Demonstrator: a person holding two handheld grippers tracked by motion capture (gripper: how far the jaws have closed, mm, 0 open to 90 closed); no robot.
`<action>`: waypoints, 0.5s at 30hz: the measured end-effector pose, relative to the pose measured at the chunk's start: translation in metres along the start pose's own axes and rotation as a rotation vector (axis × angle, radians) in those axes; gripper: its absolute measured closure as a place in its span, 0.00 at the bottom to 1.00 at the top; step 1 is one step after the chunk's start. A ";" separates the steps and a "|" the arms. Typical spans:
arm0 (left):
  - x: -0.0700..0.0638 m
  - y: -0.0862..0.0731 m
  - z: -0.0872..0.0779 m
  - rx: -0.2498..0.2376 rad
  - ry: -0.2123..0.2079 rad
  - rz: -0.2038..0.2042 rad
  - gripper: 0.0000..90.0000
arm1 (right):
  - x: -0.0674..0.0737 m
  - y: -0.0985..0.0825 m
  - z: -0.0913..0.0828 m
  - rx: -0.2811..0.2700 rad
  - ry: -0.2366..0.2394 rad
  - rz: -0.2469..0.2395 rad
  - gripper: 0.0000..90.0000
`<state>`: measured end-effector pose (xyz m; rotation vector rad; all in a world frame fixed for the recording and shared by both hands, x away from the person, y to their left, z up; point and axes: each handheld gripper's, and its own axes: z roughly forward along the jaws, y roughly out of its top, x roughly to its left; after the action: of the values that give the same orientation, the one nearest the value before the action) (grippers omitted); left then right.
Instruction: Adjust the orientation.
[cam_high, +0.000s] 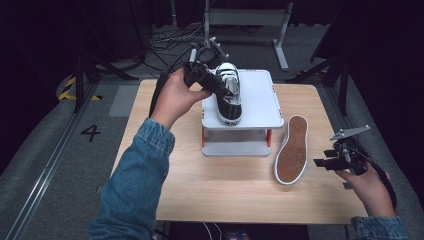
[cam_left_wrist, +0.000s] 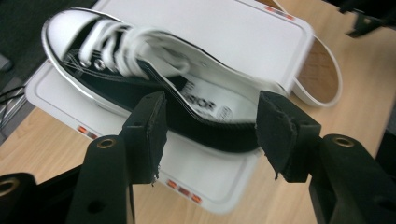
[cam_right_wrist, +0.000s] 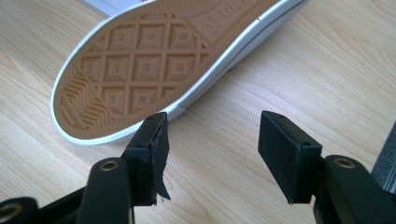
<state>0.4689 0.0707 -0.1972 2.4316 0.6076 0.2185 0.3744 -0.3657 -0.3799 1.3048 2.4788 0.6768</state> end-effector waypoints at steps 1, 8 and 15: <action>-0.004 -0.008 -0.004 -0.016 -0.008 0.003 0.50 | 0.001 0.001 0.001 0.000 0.000 -0.005 0.49; -0.022 -0.061 -0.010 -0.018 -0.041 -0.024 0.50 | 0.001 0.012 0.006 0.001 0.013 -0.008 0.64; -0.028 -0.113 -0.011 -0.065 -0.071 -0.129 0.48 | 0.004 0.023 0.010 0.006 0.051 -0.025 0.83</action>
<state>0.3991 0.1425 -0.2572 2.3173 0.7119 0.0962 0.3928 -0.3488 -0.3768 1.2718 2.5354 0.7058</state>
